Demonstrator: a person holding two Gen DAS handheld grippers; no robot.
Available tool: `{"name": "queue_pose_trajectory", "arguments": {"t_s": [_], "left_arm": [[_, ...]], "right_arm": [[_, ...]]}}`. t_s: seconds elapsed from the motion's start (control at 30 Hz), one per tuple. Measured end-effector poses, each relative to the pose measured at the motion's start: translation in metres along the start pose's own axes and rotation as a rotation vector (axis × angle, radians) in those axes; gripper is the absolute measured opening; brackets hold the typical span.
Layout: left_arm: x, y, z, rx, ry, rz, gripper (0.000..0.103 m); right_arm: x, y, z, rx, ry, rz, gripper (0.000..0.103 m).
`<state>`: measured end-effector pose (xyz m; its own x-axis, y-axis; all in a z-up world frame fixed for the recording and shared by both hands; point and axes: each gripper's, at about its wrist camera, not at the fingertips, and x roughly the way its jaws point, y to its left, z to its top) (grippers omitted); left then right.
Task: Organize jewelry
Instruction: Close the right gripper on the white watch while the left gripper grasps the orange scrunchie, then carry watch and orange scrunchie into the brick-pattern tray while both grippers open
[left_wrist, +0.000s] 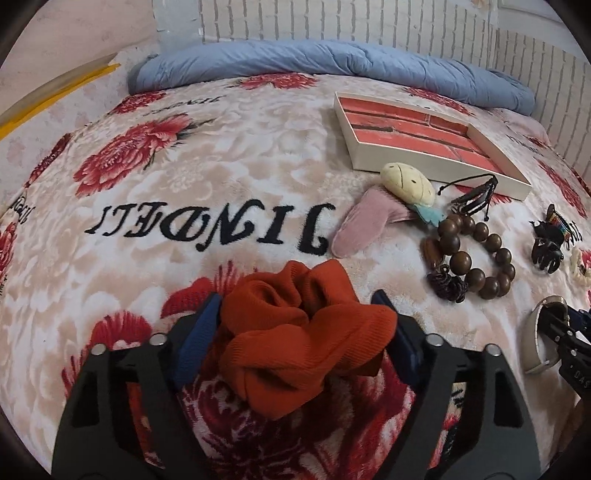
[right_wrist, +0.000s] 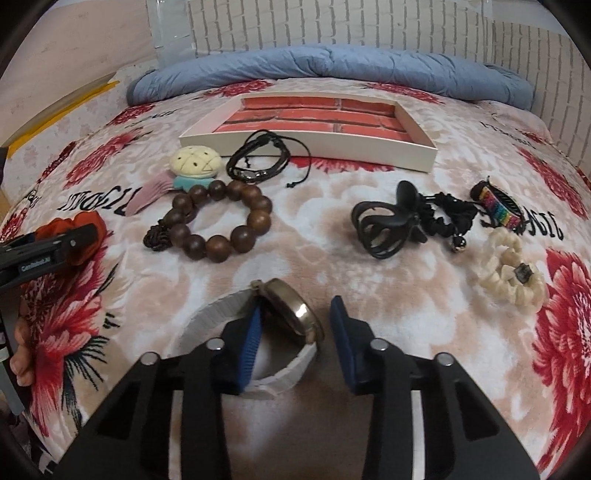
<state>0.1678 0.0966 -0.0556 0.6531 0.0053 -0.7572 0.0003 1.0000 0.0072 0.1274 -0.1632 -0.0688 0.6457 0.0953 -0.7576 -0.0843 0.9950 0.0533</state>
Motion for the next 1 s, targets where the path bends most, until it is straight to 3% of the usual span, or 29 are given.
{"name": "queue_pose_trajectory", "arguments": {"t_s": [0.67, 0.77, 0.83, 1.0], "left_arm": [[-0.003, 0.002, -0.004, -0.019, -0.015, -0.012, 0.033], [-0.005, 0.004, -0.004, -0.029, -0.018, -0.005, 0.031], [-0.006, 0.005, -0.002, -0.039, -0.018, -0.002, 0.030], [-0.015, 0.003, 0.007, -0.048, -0.042, -0.009, 0.030]], "right_arm": [[-0.009, -0.016, 0.002, 0.025, -0.017, 0.065, 0.027], [-0.010, -0.022, 0.005, 0.036, -0.024, 0.073, 0.026], [-0.010, -0.026, 0.008, 0.043, -0.023, 0.082, 0.016], [-0.012, -0.031, 0.022, 0.049, -0.049, 0.095, 0.013]]}}
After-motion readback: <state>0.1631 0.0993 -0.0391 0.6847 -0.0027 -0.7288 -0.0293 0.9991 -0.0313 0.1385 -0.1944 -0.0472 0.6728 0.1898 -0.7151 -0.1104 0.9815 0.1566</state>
